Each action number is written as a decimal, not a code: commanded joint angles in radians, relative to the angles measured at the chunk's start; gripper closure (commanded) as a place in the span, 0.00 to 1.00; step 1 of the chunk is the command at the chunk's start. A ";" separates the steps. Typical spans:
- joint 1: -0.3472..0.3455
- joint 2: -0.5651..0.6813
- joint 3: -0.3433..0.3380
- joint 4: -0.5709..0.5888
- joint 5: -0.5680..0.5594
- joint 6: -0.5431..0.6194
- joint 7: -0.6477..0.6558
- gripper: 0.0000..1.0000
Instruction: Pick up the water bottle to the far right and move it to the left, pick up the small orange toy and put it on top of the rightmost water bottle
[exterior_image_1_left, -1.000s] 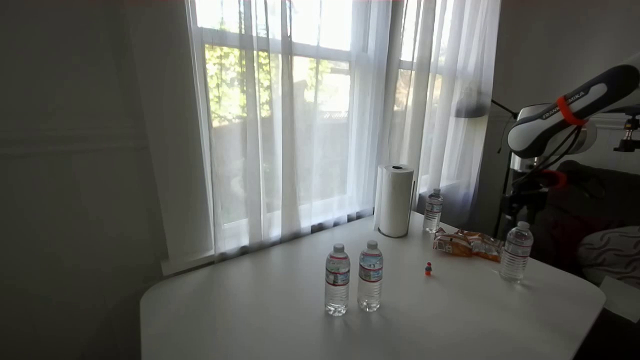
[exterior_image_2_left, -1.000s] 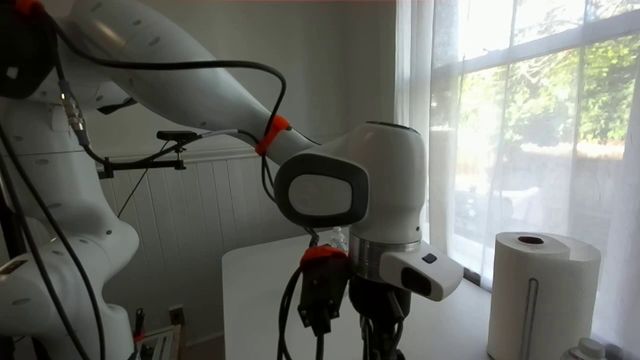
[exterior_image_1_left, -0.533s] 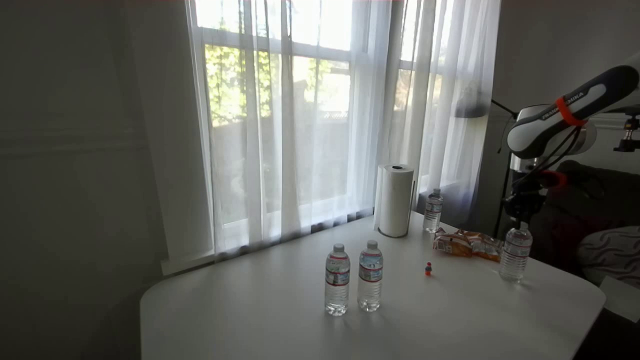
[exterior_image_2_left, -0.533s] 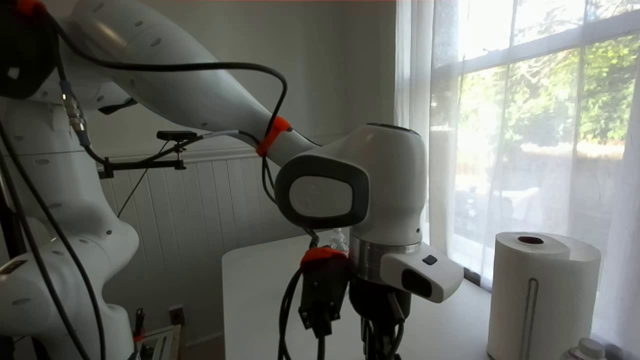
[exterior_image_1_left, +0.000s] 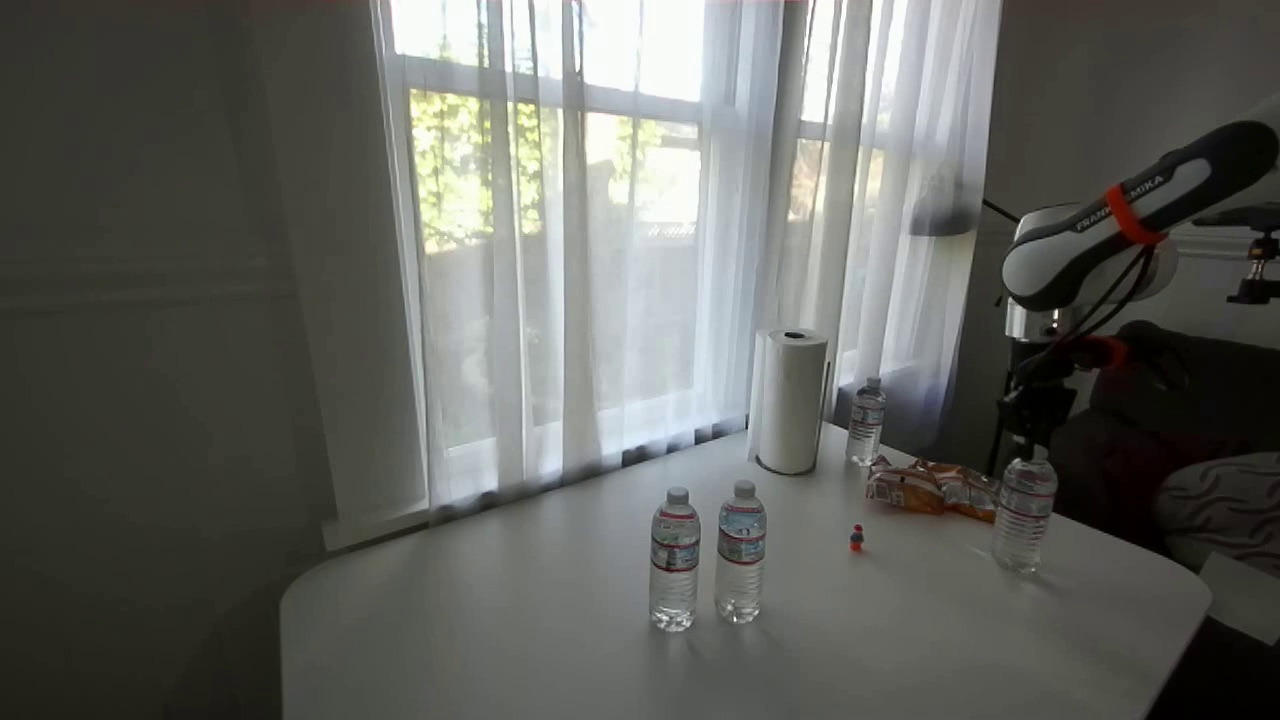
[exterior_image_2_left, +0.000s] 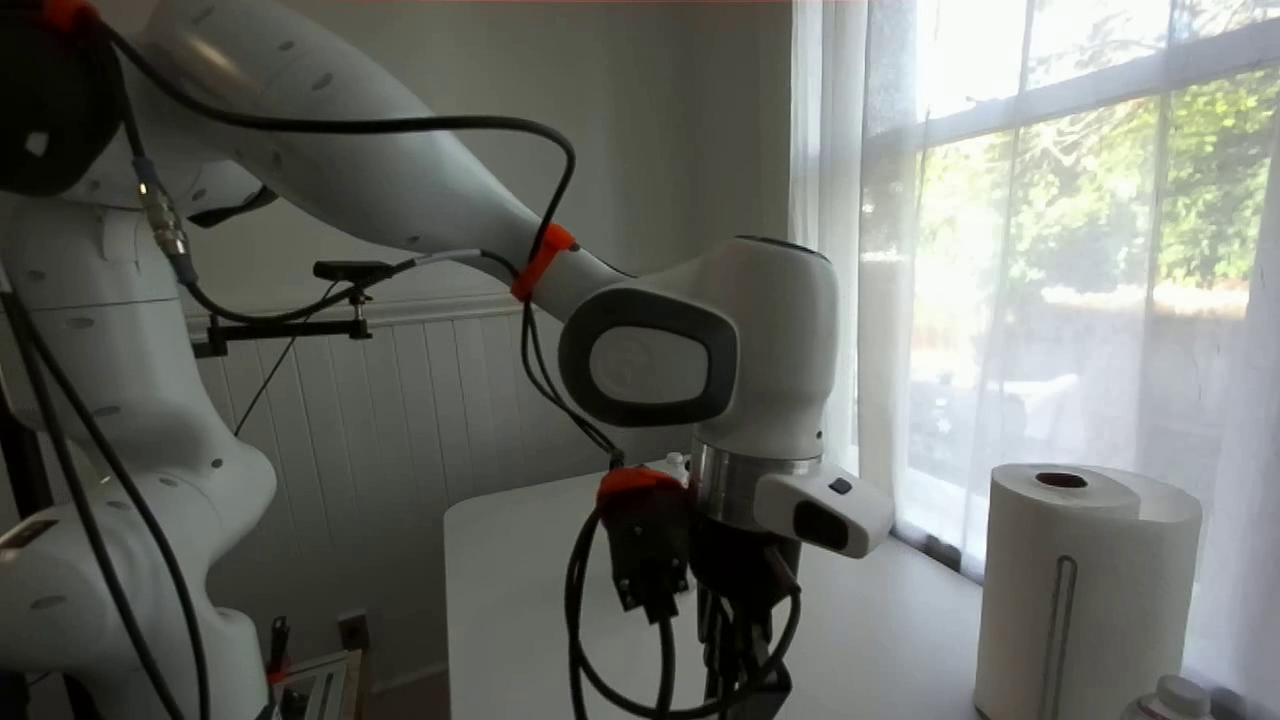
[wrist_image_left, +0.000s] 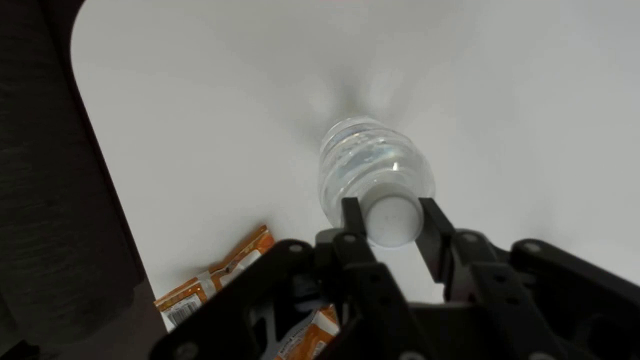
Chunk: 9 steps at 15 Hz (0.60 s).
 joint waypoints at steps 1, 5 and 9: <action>0.035 -0.099 0.041 -0.014 -0.017 -0.084 -0.040 0.92; 0.091 -0.132 0.096 -0.020 -0.019 -0.096 -0.034 0.92; 0.148 -0.135 0.148 -0.019 -0.002 -0.111 -0.032 0.92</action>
